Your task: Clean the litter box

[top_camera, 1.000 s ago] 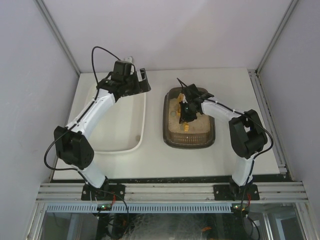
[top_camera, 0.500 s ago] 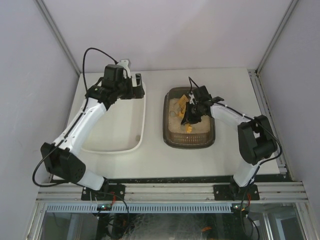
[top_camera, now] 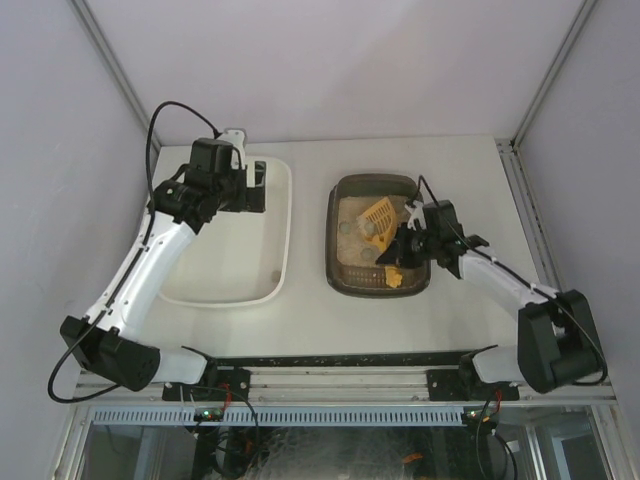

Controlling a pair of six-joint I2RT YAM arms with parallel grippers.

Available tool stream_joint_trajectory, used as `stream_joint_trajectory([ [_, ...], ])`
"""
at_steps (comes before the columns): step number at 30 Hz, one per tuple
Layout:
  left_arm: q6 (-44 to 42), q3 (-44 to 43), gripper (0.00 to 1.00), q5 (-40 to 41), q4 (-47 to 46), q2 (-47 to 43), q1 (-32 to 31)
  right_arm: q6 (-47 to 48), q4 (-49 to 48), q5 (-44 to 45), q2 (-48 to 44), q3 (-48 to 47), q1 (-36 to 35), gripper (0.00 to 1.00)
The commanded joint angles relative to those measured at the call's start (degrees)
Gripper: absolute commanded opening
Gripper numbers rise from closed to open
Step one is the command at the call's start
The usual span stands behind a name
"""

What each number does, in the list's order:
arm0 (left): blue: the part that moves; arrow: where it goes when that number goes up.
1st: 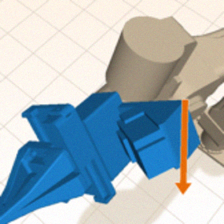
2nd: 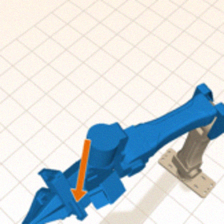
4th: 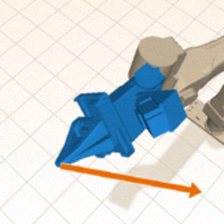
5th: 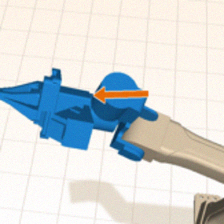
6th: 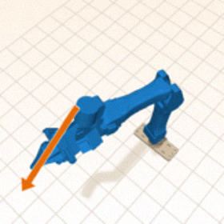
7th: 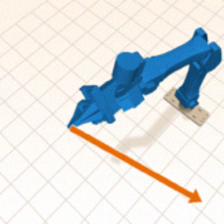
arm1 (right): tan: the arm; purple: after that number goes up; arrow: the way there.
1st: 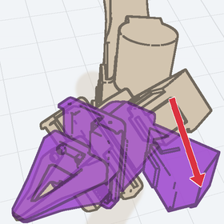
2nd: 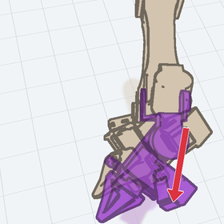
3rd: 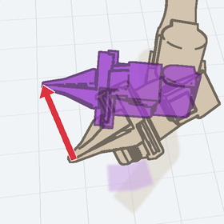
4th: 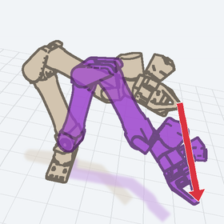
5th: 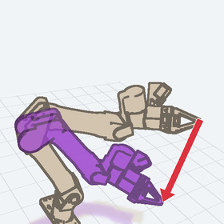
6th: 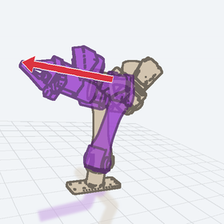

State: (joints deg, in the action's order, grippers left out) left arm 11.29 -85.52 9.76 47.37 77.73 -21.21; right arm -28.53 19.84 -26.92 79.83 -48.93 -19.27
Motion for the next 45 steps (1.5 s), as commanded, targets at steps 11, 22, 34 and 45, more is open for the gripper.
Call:
stream_joint_trajectory([
  [11, -15.3, 0.8, 1.0, -0.5, 8.0, -6.2, 0.0, -31.4, -63.3, -22.8, -15.6, 29.5, 13.9, 0.0],
  [22, -18.5, 5.0, 1.0, -3.3, 8.1, -8.1, 0.0, -30.3, -62.9, -25.1, -12.4, 30.0, 13.4, 0.0],
  [34, -19.3, 5.7, 1.0, -2.6, 8.4, -7.7, 0.0, -29.8, -61.9, -25.2, -7.4, 28.2, 12.0, 0.0],
  [45, -20.0, 4.9, 1.0, 0.7, 8.3, -7.4, 0.3, -30.3, -60.6, -24.5, -6.4, 26.7, 12.7, 0.0],
])
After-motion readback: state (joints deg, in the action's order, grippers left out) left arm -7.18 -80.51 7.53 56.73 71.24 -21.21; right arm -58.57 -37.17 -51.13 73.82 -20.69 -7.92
